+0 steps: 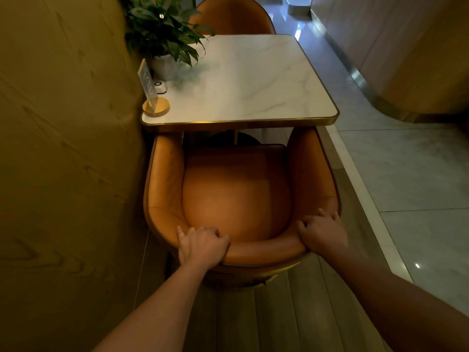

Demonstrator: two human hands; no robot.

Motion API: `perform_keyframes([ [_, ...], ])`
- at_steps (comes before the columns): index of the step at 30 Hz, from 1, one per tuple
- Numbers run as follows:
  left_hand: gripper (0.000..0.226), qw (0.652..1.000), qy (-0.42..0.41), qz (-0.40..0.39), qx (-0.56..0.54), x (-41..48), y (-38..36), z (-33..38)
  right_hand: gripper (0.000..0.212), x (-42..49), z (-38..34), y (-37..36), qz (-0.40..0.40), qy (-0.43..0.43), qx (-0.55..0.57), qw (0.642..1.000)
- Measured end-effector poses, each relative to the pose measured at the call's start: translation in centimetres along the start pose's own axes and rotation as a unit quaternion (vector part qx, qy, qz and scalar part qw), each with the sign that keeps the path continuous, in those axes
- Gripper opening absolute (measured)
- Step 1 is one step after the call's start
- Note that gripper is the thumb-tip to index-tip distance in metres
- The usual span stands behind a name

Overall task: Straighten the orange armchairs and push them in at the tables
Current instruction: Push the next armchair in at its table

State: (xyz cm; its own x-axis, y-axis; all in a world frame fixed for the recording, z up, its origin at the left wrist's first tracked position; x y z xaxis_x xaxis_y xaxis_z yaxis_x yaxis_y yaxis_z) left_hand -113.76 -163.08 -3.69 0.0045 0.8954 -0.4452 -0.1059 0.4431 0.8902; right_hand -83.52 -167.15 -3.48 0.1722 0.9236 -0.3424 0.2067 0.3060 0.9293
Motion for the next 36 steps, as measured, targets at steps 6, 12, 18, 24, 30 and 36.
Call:
perform_keyframes([
  [6,0.052,1.000,0.001,-0.006,0.004,-0.1,0.1,0.0,0.043,0.3,0.4,-0.3,0.005,0.002,0.025,1.000],
  [12,0.056,0.999,0.007,-0.040,-0.008,-0.3,0.5,-0.1,0.042,0.3,0.1,0.1,-0.027,0.011,0.017,0.999],
  [18,0.058,1.000,0.009,0.007,0.003,-2.2,2.8,0.3,0.036,-0.7,-0.7,2.4,0.042,0.043,0.050,0.997],
  [24,0.066,1.000,0.005,0.026,0.000,-5.1,4.8,0.8,0.033,-3.1,-1.9,6.7,0.089,0.078,0.085,0.989],
  [30,0.069,0.999,0.003,0.045,-0.003,-8.0,7.0,2.6,0.026,-5.8,-1.4,10.0,0.111,0.100,0.121,0.981],
  [36,0.070,0.998,0.020,0.052,-0.010,-9.8,8.1,4.6,0.027,-6.9,1.3,11.8,0.102,0.090,0.137,0.981],
])
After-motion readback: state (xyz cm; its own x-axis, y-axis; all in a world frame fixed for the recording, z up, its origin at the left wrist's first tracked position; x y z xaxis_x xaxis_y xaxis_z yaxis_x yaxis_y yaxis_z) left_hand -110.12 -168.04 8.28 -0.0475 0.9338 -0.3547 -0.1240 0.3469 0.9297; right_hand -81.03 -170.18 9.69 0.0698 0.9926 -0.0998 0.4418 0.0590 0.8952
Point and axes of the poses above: each hand's wrist, its own x-axis towards the middle knuckle, its own y-axis out of the back of the hand, z = x × y, the point moved 6 cm from there along x, towards the middle knuckle, and after that the axes turned 6 degrees about y, right-handed, at the moved point
